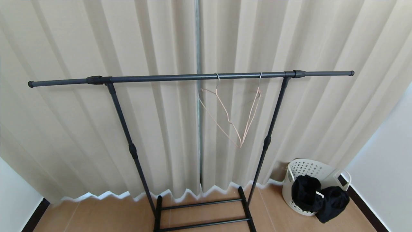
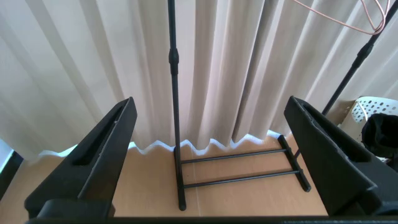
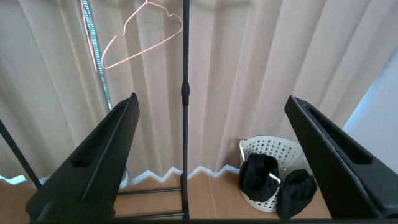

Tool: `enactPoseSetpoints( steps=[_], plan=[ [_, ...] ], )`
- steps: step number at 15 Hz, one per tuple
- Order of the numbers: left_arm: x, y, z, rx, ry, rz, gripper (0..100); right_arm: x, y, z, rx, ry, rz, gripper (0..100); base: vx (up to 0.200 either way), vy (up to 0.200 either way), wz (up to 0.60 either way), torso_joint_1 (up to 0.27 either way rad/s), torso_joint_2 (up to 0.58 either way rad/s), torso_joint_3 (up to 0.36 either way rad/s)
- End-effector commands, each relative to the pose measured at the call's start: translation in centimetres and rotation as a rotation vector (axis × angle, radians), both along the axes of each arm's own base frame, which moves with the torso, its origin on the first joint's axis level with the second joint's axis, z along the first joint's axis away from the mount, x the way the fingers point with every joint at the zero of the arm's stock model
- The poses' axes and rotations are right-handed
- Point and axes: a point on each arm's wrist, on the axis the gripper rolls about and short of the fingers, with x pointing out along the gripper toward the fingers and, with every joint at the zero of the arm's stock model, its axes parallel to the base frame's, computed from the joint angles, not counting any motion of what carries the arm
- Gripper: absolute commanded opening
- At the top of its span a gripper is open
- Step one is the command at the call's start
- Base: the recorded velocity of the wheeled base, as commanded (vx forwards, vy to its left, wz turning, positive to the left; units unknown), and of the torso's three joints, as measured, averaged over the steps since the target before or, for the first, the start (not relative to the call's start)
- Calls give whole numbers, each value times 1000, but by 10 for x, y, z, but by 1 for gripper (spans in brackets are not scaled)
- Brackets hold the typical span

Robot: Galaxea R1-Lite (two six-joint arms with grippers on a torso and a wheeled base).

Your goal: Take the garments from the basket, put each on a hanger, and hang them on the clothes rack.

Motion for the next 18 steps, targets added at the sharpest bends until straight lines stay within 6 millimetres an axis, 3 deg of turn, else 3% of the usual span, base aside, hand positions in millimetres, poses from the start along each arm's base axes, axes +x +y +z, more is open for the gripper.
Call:
enactPoseSetpoints(
  steps=[1,18],
  plan=[
    [0,0,0,0,1,1,100,0,0,0,-2,1,2,100,0,0,0,0,0,0],
    [0,0,0,0,1,1,100,0,0,0,6,1,-2,100,0,0,0,0,0,0]
  ],
)
